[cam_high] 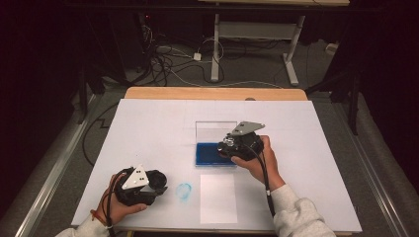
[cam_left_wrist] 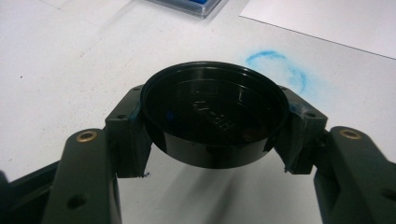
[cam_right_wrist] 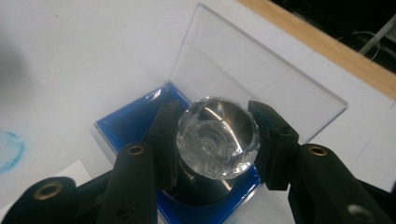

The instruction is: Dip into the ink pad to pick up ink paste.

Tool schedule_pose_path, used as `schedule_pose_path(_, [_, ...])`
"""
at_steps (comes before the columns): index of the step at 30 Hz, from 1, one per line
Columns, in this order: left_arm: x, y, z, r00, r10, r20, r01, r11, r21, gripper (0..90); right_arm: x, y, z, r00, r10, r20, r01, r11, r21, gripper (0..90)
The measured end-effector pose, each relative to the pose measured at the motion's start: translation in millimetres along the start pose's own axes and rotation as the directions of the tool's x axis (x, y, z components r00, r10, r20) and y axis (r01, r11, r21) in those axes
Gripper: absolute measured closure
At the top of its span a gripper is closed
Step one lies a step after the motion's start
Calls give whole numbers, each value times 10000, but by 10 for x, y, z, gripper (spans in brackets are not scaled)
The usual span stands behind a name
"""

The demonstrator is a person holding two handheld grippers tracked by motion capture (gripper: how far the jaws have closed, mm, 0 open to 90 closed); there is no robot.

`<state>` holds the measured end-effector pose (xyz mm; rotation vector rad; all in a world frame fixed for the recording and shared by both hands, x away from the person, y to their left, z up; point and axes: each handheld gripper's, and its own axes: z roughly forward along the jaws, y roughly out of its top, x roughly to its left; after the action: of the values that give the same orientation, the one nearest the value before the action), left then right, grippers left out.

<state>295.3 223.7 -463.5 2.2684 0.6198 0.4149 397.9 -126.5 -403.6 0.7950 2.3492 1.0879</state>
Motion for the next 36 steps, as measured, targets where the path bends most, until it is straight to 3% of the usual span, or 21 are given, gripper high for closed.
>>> schedule_pose_path(11, [1,-14,-12,10000,-74,-46,74,10000,16,366,-29,123,-347,9998,-132,-123,118,9942,-1066,574])
schedule_pose_path(26, [-5,7,6,10000,58,-37,-57,10000,54,366,-26,118,-575,9994,-307,-172,280,9900,-1384,574])
schedule_pose_path(36, [25,-22,-10,9999,-92,-51,92,10000,-29,366,-8,131,-692,9984,-430,-362,367,9864,-1603,574])
